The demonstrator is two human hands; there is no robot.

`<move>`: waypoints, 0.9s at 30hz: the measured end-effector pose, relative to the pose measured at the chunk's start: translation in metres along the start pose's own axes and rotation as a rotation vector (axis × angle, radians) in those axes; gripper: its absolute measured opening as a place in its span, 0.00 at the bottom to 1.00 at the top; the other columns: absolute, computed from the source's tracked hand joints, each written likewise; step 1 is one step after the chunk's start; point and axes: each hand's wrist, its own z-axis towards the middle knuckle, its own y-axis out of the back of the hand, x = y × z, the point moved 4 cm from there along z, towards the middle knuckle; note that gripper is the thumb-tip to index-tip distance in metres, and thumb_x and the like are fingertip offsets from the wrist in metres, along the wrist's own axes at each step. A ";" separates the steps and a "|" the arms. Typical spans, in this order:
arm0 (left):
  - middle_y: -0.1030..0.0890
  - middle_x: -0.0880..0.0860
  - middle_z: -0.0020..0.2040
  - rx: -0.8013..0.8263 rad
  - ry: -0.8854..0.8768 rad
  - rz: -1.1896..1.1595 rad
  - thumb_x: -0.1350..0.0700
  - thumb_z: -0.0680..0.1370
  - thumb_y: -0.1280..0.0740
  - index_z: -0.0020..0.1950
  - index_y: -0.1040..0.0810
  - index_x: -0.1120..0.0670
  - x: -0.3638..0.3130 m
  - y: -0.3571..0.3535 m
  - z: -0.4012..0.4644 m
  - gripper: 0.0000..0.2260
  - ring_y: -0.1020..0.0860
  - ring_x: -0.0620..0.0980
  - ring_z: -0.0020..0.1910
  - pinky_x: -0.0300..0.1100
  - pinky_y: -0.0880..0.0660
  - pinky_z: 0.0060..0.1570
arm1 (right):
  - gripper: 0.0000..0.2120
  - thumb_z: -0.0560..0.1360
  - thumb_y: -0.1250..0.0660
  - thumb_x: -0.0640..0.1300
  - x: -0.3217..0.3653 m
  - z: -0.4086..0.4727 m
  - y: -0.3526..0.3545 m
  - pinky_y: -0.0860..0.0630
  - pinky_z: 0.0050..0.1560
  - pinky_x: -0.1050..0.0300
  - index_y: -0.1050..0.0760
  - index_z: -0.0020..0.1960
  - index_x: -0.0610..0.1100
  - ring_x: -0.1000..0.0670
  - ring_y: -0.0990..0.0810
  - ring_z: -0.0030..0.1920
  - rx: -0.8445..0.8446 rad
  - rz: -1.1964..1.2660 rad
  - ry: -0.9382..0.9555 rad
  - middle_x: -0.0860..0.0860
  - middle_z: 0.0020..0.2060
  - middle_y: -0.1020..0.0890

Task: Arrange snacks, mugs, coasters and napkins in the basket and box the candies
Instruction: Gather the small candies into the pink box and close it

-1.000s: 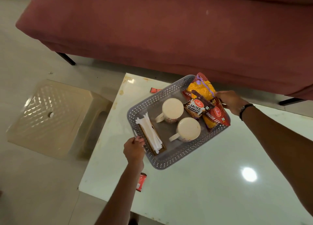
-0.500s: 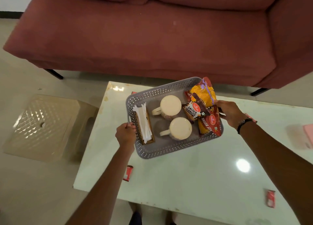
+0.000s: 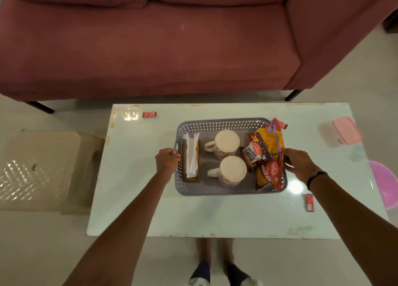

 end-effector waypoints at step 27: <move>0.20 0.57 0.44 -0.028 0.011 0.111 0.64 0.78 0.43 0.49 0.21 0.62 0.043 -0.026 0.036 0.10 0.22 0.48 0.37 0.33 0.27 0.36 | 0.10 0.77 0.39 0.40 -0.047 0.051 -0.017 0.28 0.51 0.55 0.22 0.54 0.37 0.46 0.23 0.49 -0.060 0.071 -0.039 0.43 0.49 0.20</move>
